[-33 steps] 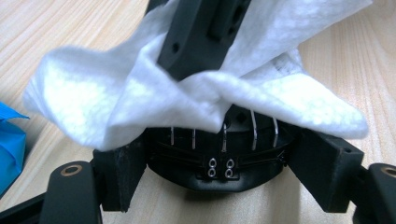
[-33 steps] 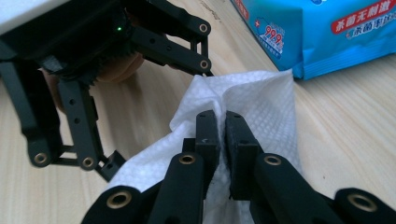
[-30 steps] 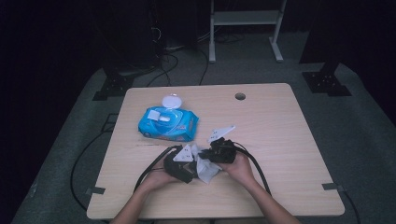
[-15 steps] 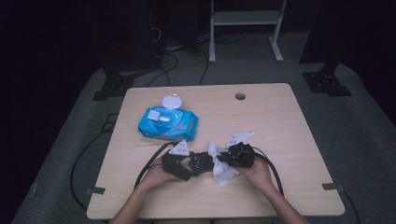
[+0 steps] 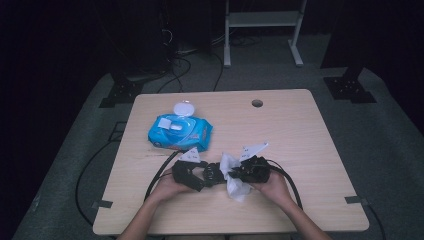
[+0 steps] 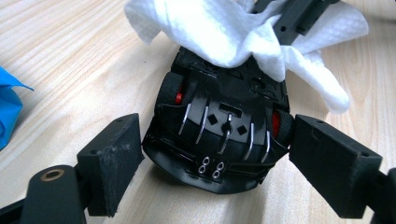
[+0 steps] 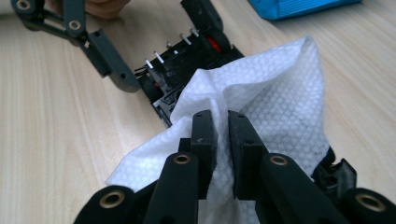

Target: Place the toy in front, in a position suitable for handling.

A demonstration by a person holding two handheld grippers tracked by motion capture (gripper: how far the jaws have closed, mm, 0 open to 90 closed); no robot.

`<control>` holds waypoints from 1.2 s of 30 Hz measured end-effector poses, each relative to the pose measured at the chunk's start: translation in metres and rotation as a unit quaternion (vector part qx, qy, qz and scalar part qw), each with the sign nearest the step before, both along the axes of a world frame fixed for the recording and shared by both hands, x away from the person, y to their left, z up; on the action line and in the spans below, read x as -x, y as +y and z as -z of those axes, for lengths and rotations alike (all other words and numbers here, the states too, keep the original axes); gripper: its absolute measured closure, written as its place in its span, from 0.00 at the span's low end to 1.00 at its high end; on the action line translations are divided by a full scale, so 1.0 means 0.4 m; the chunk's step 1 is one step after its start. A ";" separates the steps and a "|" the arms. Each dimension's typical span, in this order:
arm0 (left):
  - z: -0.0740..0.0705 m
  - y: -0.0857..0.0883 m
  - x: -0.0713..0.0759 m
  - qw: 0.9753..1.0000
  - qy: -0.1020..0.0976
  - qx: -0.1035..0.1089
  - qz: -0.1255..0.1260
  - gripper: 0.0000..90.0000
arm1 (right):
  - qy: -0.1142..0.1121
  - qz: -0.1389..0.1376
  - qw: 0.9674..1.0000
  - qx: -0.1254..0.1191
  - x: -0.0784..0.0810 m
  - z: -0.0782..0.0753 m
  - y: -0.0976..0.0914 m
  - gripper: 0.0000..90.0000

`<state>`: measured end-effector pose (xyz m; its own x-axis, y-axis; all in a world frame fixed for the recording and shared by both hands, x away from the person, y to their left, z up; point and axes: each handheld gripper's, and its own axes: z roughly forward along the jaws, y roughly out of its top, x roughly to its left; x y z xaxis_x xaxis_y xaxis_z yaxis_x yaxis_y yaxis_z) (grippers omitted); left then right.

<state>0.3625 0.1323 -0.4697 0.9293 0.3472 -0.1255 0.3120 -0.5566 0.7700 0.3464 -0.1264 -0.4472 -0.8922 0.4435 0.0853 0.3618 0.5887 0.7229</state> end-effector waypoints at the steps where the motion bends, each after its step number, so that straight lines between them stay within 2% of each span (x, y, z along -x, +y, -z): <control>1: 0.002 0.001 -0.002 1.000 0.006 0.003 -0.002 0.18 | 0.003 -0.002 1.000 -0.001 0.001 0.001 -0.001 0.90; 6: 0.002 0.004 -0.009 1.000 0.025 0.013 -0.005 0.18 | 0.009 -0.013 1.000 -0.008 0.002 0.004 -0.007 0.90; 11: 0.002 0.006 -0.011 0.999 0.033 0.019 -0.009 0.18 | 0.011 -0.021 1.000 -0.009 0.005 0.006 -0.005 0.90; 15: 0.002 0.005 -0.009 0.999 0.026 0.016 -0.009 0.19 | 0.016 -0.026 0.999 -0.009 0.004 0.006 -0.006 0.89; 16: 0.003 0.005 -0.007 1.000 0.025 0.013 -0.007 0.19 | 0.020 -0.026 0.999 -0.008 0.001 0.005 -0.009 0.85; 17: 0.003 0.005 -0.007 1.000 0.025 0.013 -0.007 0.21 | 0.020 -0.026 0.999 -0.008 0.001 0.005 -0.009 0.85; 19: 0.005 0.003 -0.004 1.000 0.013 0.001 -0.002 0.24 | 0.011 -0.014 1.000 -0.001 -0.001 0.000 -0.019 0.83; 20: 0.005 0.006 -0.001 1.000 0.011 0.014 -0.006 0.30 | 0.009 -0.005 1.000 -0.003 -0.005 -0.002 -0.029 0.80; 21: 0.005 0.006 -0.002 1.000 0.010 0.012 -0.007 0.36 | 0.011 0.004 1.000 -0.009 -0.012 -0.005 -0.043 0.78; 22: 0.005 0.003 -0.003 1.000 0.009 0.006 -0.005 0.33 | 0.009 0.015 1.000 -0.001 -0.020 -0.010 -0.058 0.71; 24: 0.006 0.001 -0.004 1.000 0.011 0.006 -0.005 0.32 | 0.005 0.024 1.000 0.005 -0.023 -0.011 -0.065 0.70; 26: 0.003 -0.001 -0.006 1.000 0.012 0.007 -0.005 0.30 | 0.011 0.028 1.000 0.005 -0.031 -0.008 -0.081 0.78; 28: -0.004 -0.003 -0.010 0.999 0.024 0.020 -0.010 0.25 | 0.020 0.021 1.000 0.002 -0.031 0.003 -0.085 0.89; 31: -0.007 -0.003 -0.011 0.999 0.024 0.027 -0.015 0.23 | 0.012 0.012 1.000 0.002 -0.021 0.007 -0.077 0.91; 32: -0.008 -0.003 -0.014 0.999 0.032 0.032 -0.023 0.22 | 0.008 -0.002 1.000 0.008 -0.011 0.007 -0.065 0.94; 34: -0.007 -0.003 -0.017 0.998 0.034 0.035 -0.026 0.22 | 0.007 -0.008 1.000 0.010 -0.006 0.007 -0.060 0.94; 36: -0.005 -0.002 -0.022 0.997 0.048 0.045 -0.037 0.23 | 0.012 -0.019 1.000 0.007 -0.004 0.009 -0.052 0.94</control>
